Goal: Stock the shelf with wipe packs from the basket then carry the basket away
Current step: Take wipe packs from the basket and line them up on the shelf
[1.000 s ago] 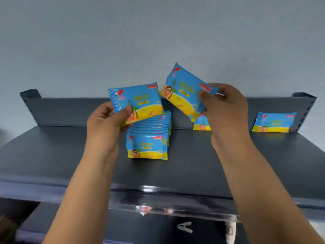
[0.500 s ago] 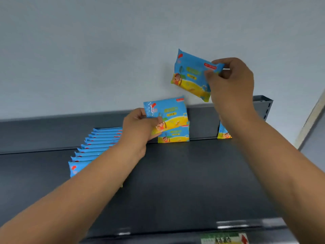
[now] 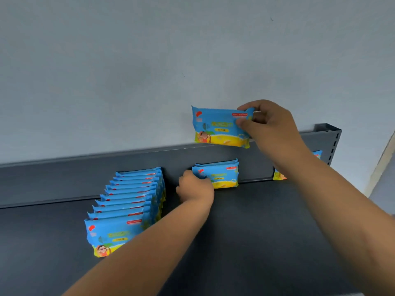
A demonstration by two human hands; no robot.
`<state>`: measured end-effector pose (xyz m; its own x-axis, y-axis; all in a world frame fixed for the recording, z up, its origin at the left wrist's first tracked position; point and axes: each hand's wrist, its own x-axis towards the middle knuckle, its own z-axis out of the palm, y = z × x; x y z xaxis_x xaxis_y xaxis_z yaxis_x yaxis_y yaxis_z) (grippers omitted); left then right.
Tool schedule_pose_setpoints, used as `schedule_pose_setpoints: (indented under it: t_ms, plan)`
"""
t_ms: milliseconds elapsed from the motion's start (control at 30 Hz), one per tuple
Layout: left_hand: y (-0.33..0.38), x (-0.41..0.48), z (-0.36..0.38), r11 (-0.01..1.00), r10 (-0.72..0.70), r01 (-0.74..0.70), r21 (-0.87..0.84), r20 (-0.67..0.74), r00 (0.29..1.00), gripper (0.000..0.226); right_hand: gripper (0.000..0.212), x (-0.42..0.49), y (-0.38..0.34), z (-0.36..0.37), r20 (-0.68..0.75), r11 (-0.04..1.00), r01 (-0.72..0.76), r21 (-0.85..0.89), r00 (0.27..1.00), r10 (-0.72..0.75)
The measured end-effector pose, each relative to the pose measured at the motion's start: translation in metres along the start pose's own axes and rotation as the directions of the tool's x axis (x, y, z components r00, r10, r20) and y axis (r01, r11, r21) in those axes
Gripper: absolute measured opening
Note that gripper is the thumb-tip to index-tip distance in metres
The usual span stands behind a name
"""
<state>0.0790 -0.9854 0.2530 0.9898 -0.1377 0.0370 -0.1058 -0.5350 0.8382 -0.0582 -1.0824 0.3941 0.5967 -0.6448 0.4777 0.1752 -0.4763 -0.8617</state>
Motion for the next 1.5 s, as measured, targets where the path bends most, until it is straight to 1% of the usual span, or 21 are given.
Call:
schedule_pose_setpoints:
  t_ms: [67, 233, 267, 333, 400, 467, 533, 600, 667, 767, 867, 967, 1067, 1133, 1167, 1233, 1267, 1300, 1367, 1433, 1500]
  plan:
    - [0.0, -0.001, 0.004, 0.997, -0.049, 0.05, -0.061, 0.015, 0.999, 0.042, 0.017, 0.002, 0.007, -0.001, 0.03, 1.0, -0.011, 0.017, 0.999, 0.011]
    - [-0.003, -0.006, 0.007, 0.989, -0.028, 0.036, -0.144, 0.054, 0.998, 0.046, 0.018, 0.003, 0.039, -0.004, 0.138, 0.997, -0.049, -0.066, 0.989, 0.057]
    - [-0.005, -0.007, 0.005, 0.986, -0.022, 0.033, -0.165, 0.065, 0.998, 0.049, 0.019, 0.002, 0.047, -0.004, 0.175, 0.993, -0.053, -0.105, 0.982, 0.071]
    - [-0.009, -0.011, 0.003, 0.987, 0.028, -0.013, -0.161, 0.096, 0.995, 0.064, 0.02, 0.001, 0.065, 0.0, 0.242, 0.973, -0.02, -0.23, 0.967, 0.077]
    - [-0.012, -0.014, 0.001, 0.99, 0.101, -0.087, -0.109, 0.129, 0.986, 0.083, 0.02, -0.003, 0.083, 0.006, 0.26, 0.927, 0.038, -0.373, 0.963, 0.065]
    - [-0.012, -0.017, 0.002, 0.986, 0.139, -0.125, -0.106, 0.138, 0.981, 0.089, 0.022, -0.008, 0.098, 0.013, 0.246, 0.898, 0.084, -0.431, 0.969, 0.027]
    - [-0.01, -0.019, 0.003, 0.984, 0.141, -0.126, -0.124, 0.116, 0.983, 0.085, 0.024, -0.012, 0.11, 0.02, 0.225, 0.887, 0.106, -0.45, 0.974, -0.002]
    - [-0.009, -0.02, 0.005, 0.985, 0.131, -0.121, -0.125, 0.08, 0.988, 0.074, 0.03, -0.019, 0.116, 0.026, 0.207, 0.864, 0.112, -0.492, 0.978, -0.01]
    - [-0.008, -0.02, 0.006, 0.984, 0.129, -0.121, -0.128, 0.059, 0.99, 0.063, 0.037, -0.023, 0.118, 0.032, 0.167, 0.866, 0.068, -0.496, 0.986, 0.018]
    - [-0.01, -0.021, 0.005, 0.985, 0.125, -0.117, -0.125, 0.051, 0.991, 0.049, 0.042, -0.025, 0.12, 0.037, 0.104, 0.873, -0.014, -0.487, 0.992, 0.074]
    - [-0.008, -0.024, 0.004, 0.995, 0.09, -0.088, -0.049, 0.049, 0.995, 0.044, 0.046, -0.021, 0.123, 0.037, 0.1, 0.894, -0.066, -0.443, 0.987, 0.123]
    - [-0.003, -0.022, 0.003, 0.997, 0.056, -0.052, -0.065, 0.062, 0.997, 0.043, 0.05, -0.019, 0.122, 0.034, 0.118, 0.897, -0.094, -0.432, 0.98, 0.159]
    - [-0.001, -0.022, 0.002, 0.992, 0.091, -0.087, -0.092, 0.047, 0.995, 0.042, 0.051, -0.021, 0.124, 0.036, 0.12, 0.887, -0.074, -0.456, 0.982, 0.144]
    - [-0.002, -0.023, 0.003, 0.989, 0.117, -0.113, -0.1, 0.034, 0.993, 0.042, 0.051, -0.026, 0.123, 0.038, 0.114, 0.862, -0.054, -0.505, 0.985, 0.128]
    - [-0.003, -0.023, 0.004, 0.988, 0.115, -0.111, -0.111, 0.032, 0.993, 0.044, 0.052, -0.028, 0.123, 0.038, 0.104, 0.833, -0.023, -0.553, 0.99, 0.097]
    - [-0.004, -0.025, 0.002, 0.987, 0.111, -0.108, -0.118, 0.014, 0.994, 0.053, 0.056, -0.034, 0.12, 0.039, 0.097, 0.722, 0.092, -0.686, 0.995, -0.035]
    - [-0.003, -0.026, 0.0, 0.986, 0.133, -0.132, -0.105, 0.0, 0.991, 0.06, 0.058, -0.037, 0.118, 0.04, 0.104, 0.671, 0.157, -0.725, 0.987, -0.119]
    - [-0.001, -0.028, -0.004, 0.98, 0.18, -0.18, -0.082, 0.003, 0.984, 0.069, 0.058, -0.04, 0.115, 0.042, 0.107, 0.655, 0.209, -0.726, 0.975, -0.193]
    - [0.007, -0.034, -0.016, 0.952, 0.307, -0.306, -0.018, 0.08, 0.948, 0.085, 0.054, -0.043, 0.106, 0.048, 0.104, 0.698, 0.278, -0.659, 0.954, -0.281]
    - [0.018, -0.037, -0.033, 0.886, 0.439, -0.453, 0.101, 0.132, 0.889, 0.082, 0.046, -0.045, 0.094, 0.058, 0.106, 0.751, 0.311, -0.583, 0.945, -0.31]
    - [0.028, -0.037, -0.052, 0.761, 0.575, -0.578, 0.295, 0.105, 0.811, 0.074, 0.042, -0.046, 0.082, 0.064, 0.099, 0.787, 0.309, -0.533, 0.947, -0.304]
